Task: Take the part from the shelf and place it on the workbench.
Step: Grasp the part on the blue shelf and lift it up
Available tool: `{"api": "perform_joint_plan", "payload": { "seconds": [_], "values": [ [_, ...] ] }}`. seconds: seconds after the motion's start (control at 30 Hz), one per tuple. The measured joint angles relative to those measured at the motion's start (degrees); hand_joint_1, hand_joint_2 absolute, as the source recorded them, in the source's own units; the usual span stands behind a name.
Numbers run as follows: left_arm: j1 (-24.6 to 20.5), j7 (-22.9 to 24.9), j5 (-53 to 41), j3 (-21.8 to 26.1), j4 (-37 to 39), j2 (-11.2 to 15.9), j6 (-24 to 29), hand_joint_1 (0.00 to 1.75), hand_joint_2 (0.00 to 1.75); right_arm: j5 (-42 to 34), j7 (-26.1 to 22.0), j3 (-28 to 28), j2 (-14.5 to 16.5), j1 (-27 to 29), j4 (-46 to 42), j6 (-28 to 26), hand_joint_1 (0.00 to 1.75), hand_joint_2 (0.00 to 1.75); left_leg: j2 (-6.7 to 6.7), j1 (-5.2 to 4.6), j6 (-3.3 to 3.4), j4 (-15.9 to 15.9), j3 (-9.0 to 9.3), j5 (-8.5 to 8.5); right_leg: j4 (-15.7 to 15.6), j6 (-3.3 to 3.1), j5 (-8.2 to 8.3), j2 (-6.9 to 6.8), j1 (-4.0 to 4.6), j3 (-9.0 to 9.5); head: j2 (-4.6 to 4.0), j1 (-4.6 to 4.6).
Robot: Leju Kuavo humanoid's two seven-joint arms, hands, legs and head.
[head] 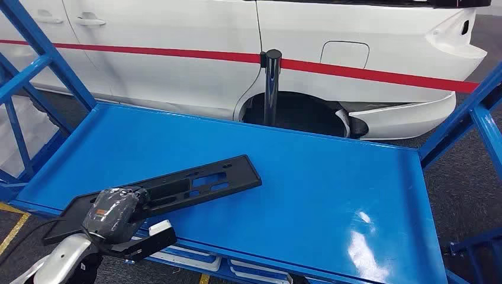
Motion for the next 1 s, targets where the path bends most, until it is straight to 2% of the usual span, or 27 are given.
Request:
{"api": "perform_joint_plan", "payload": {
  "seconds": [0.07, 0.13, 0.17, 0.2, 0.23, 0.3, 0.33, 0.37, 0.47, 0.5, 0.53, 0.57, 0.63, 0.67, 0.7, 0.73, 0.8, 0.83, 0.87, 0.93, 1.0],
  "values": [
    [0.05, -0.06, 0.45, 0.35, -0.02, 0.00, 0.56, 1.75, 1.75, -0.13, 0.00, 0.05, 0.01, 0.06, 0.00, -0.04, 0.00, 0.00, 0.01, 0.00, -0.17, 4.47, -2.08, -2.24, 0.00, -0.22, 0.02, -0.01, 0.01, -0.07, 0.00, -0.05],
    [0.37, -0.53, 1.57, 0.91, -0.09, 0.00, 2.27, 1.75, 1.75, -0.44, 0.00, 0.21, 0.02, 0.14, 0.00, -0.13, 0.00, 0.00, 0.02, -0.01, -0.45, 12.95, -6.11, -5.70, 0.02, -0.45, 0.02, 0.02, 0.06, -0.15, 0.00, -0.11],
    [0.68, -1.05, 2.33, 1.23, -0.19, -0.01, 3.84, 1.75, 1.75, -0.65, 0.00, 0.31, 0.02, 0.16, 0.00, -0.17, 0.00, 0.00, 0.03, 0.00, -0.54, 15.54, -7.41, -6.30, 0.03, -0.45, 0.01, 0.07, 0.08, -0.16, 0.00, -0.11],
    [0.97, -1.67, 3.14, 1.65, -0.41, -0.01, 5.84, 1.75, 1.75, -0.87, 0.00, 0.39, 0.02, 0.19, 0.00, -0.22, 0.00, 0.00, 0.03, 0.02, -0.59, 15.67, -7.58, -5.69, 0.05, -0.44, 0.00, 0.14, 0.08, -0.13, 0.00, -0.12],
    [1.18, -2.32, 3.97, 2.21, -0.74, -0.02, 8.11, 1.75, 1.75, -1.10, 0.00, 0.44, 0.02, 0.20, 0.00, -0.28, 0.00, 0.00, 0.04, 0.06, -0.61, 13.35, -6.61, -4.09, 0.06, -0.39, -0.03, 0.21, 0.06, -0.06, 0.00, -0.13],
    [1.14, -3.42, 5.41, 3.61, -1.86, -0.12, 12.70, 1.75, 1.75, -1.60, 0.01, 0.46, 0.01, 0.25, 0.00, -0.37, 0.00, 0.00, 0.03, 0.09, -0.58, 4.64, -2.63, -0.03, 0.13, -0.11, -0.19, 0.30, 0.17, 0.10, -0.01, -0.14],
    [1.09, -3.91, 6.12, 4.33, -2.57, -0.21, 14.87, 1.75, 1.75, -1.86, 0.01, 0.47, -0.01, 0.26, 0.00, -0.39, 0.00, 0.00, 0.00, 0.04, -0.41, 1.15, -1.01, 1.24, 0.19, 0.12, -0.28, 0.34, 0.31, 0.09, -0.01, -0.13],
    [1.13, -4.44, 6.82, 5.04, -3.42, -0.34, 17.20, 1.75, 1.75, -2.11, 0.00, 0.47, -0.03, 0.28, 0.00, -0.44, 0.00, 0.00, -0.04, -0.05, -0.19, -0.95, -0.07, 1.83, 0.23, 0.37, -0.31, 0.38, 0.46, 0.02, -0.01, -0.11],
    [1.19, -5.77, 7.85, 7.25, -6.48, -0.94, 23.98, 1.75, 1.75, -2.80, 0.00, 0.49, -0.08, 0.38, 0.00, -0.73, 0.00, 0.00, -0.09, -0.20, 0.81, -1.48, -0.02, 1.94, 0.35, 1.00, -0.38, 0.46, 0.51, -0.21, 0.00, -0.04],
    [1.04, -5.95, 7.85, 8.01, -7.52, -1.14, 25.36, 1.75, 1.75, -2.93, 0.00, 0.51, -0.08, 0.42, 0.00, -0.83, 0.00, 0.00, -0.07, -0.14, 1.18, -1.53, 0.00, 2.02, 1.13, 1.25, -0.99, 0.40, 0.44, -0.49, 0.00, -0.01],
    [0.90, -5.99, 7.82, 8.67, -8.40, -1.28, 26.12, 1.75, 1.75, -2.99, 0.00, 0.53, -0.08, 0.45, 0.00, -0.91, 0.00, 0.00, -0.04, -0.07, 1.55, -1.61, 0.06, 2.09, 2.99, 1.51, -2.24, 0.33, 0.37, -1.28, 0.00, 0.02],
    [0.83, -6.05, 7.71, 9.16, -9.14, -1.40, 26.58, 1.75, 1.75, -3.04, 0.00, 0.55, -0.08, 0.46, 0.00, -0.96, 0.00, 0.00, 0.00, -0.04, 1.83, -1.66, 0.11, 2.12, 6.14, 1.76, -4.04, 0.26, 0.31, -2.68, 0.00, 0.05],
    [0.94, -6.28, 7.06, 9.83, -10.48, -1.69, 27.96, 1.75, 1.75, -3.29, 0.00, 0.59, -0.07, 0.47, 0.00, -0.99, 0.00, 0.00, 0.09, -0.16, 2.14, -1.62, 0.09, 2.11, 14.70, 2.07, -7.82, 0.20, 0.30, -6.71, 0.00, 0.09],
    [0.97, -6.37, 6.46, 10.16, -11.37, -1.90, 29.13, 1.75, 1.75, -3.51, 0.00, 0.60, -0.07, 0.50, 0.00, -1.04, 0.00, 0.00, 0.11, -0.22, 2.19, -1.59, 0.10, 2.11, 17.69, 2.09, -8.62, 0.20, 0.30, -8.20, 0.00, 0.09],
    [0.91, -6.34, 5.68, 10.58, -12.48, -2.13, 30.51, 1.75, 1.75, -3.78, 0.00, 0.61, -0.07, 0.53, 0.00, -1.09, 0.00, 0.00, 0.09, -0.27, 2.21, -1.57, 0.12, 2.11, 18.53, 2.03, -8.29, 0.20, 0.30, -8.69, 0.00, 0.09],
    [0.72, -6.07, 4.77, 11.06, -13.76, -2.36, 31.77, 1.75, 1.75, -4.02, 0.00, 0.64, -0.07, 0.57, 0.00, -1.15, 0.00, 0.00, 0.05, -0.30, 2.21, -1.56, 0.19, 2.10, 16.73, 1.86, -6.79, 0.20, 0.31, -7.93, 0.00, 0.09],
    [0.12, -4.84, 2.08, 11.99, -16.36, -2.76, 33.34, 1.75, 1.75, -4.50, 0.00, 0.78, -0.09, 0.61, 0.00, -1.27, 0.00, 0.00, -0.04, -0.34, 2.17, -1.56, 0.36, 2.06, 8.37, 1.25, -2.44, 0.21, 0.37, -4.11, 0.00, 0.09],
    [-0.17, -3.96, 0.25, 12.36, -17.57, -2.94, 33.61, 1.75, 1.75, -4.71, 0.00, 0.85, -0.11, 0.61, 0.00, -1.32, 0.00, 0.00, -0.07, -0.49, 2.10, -1.48, 0.31, 2.02, 4.44, 0.95, -0.84, 0.19, 0.49, -2.36, 0.00, 0.09],
    [-0.38, -3.13, -1.66, 12.68, -18.71, -3.10, 33.77, 1.75, 1.75, -4.93, 0.00, 0.95, -0.12, 0.58, 0.00, -1.35, 0.00, 0.00, -0.07, -0.56, 1.96, -1.41, 0.17, 2.04, 1.96, 0.71, 0.04, 0.20, 0.60, -1.35, 0.00, 0.09],
    [-0.63, -1.92, -4.70, 13.25, -20.79, -3.34, 34.05, 1.75, 1.75, -5.22, 0.00, 1.18, -0.13, 0.53, 0.00, -1.38, 0.00, 0.00, -0.05, -0.69, 1.54, -1.30, -0.16, 2.18, 0.68, 0.45, 0.37, 0.21, 0.84, -1.05, 0.00, 0.08],
    [-0.88, -1.33, -6.00, 13.77, -22.58, -3.50, 34.52, 1.75, 1.75, -5.36, 0.00, 1.45, -0.08, 0.50, 0.00, -1.39, 0.00, 0.00, -0.02, -0.54, 1.08, -0.77, -0.43, 1.60, 0.45, -0.04, 0.79, 0.09, 0.61, -1.18, 0.00, 0.06]
  ]
}}
